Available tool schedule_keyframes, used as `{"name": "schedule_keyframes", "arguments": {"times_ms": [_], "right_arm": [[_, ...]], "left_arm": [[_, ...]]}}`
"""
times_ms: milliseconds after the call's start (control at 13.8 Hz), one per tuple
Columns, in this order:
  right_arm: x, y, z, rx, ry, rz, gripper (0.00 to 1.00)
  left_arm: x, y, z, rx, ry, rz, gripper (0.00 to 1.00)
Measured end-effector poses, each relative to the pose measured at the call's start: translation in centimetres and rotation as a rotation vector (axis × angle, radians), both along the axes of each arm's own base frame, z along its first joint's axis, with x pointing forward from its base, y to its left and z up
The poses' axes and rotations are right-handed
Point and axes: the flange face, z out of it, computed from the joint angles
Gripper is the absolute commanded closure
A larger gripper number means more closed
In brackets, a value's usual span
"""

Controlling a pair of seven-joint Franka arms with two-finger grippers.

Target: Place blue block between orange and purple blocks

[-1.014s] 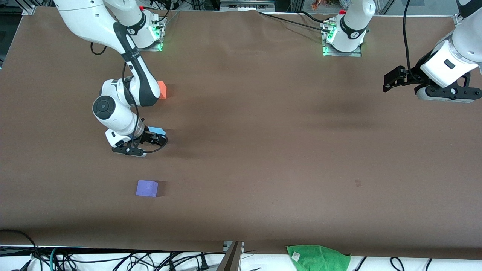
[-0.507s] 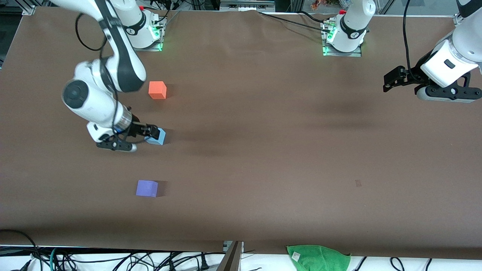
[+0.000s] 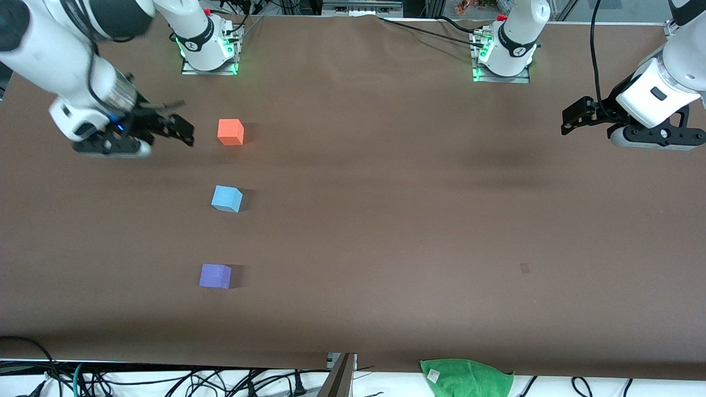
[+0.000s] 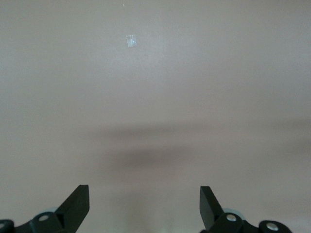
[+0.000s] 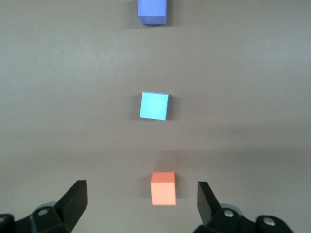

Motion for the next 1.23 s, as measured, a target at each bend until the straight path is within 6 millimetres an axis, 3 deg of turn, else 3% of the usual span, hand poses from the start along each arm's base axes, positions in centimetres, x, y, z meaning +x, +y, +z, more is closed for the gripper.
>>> {"name": "schedule_keyframes", "arguments": {"times_ms": [145, 435, 725, 1232], "right_arm": [[-0.3, -1.2, 2.5, -0.012, -0.023, 0.065, 0.00], [1.7, -3.1, 3.6, -0.030, 0.060, 0.107, 0.00], [3.9, -2.0, 4.6, -0.039, 0.104, 0.115, 0.00], [4.8, -1.6, 4.9, -0.035, 0.049, 0.130, 0.00]], "left_arm": [[0.0, 0.0, 0.0, 0.000, 0.000, 0.000, 0.00], [0.0, 0.0, 0.0, 0.000, 0.000, 0.000, 0.00], [0.0, 0.0, 0.0, 0.000, 0.000, 0.000, 0.00], [0.0, 0.0, 0.0, 0.000, 0.000, 0.000, 0.00]]}}
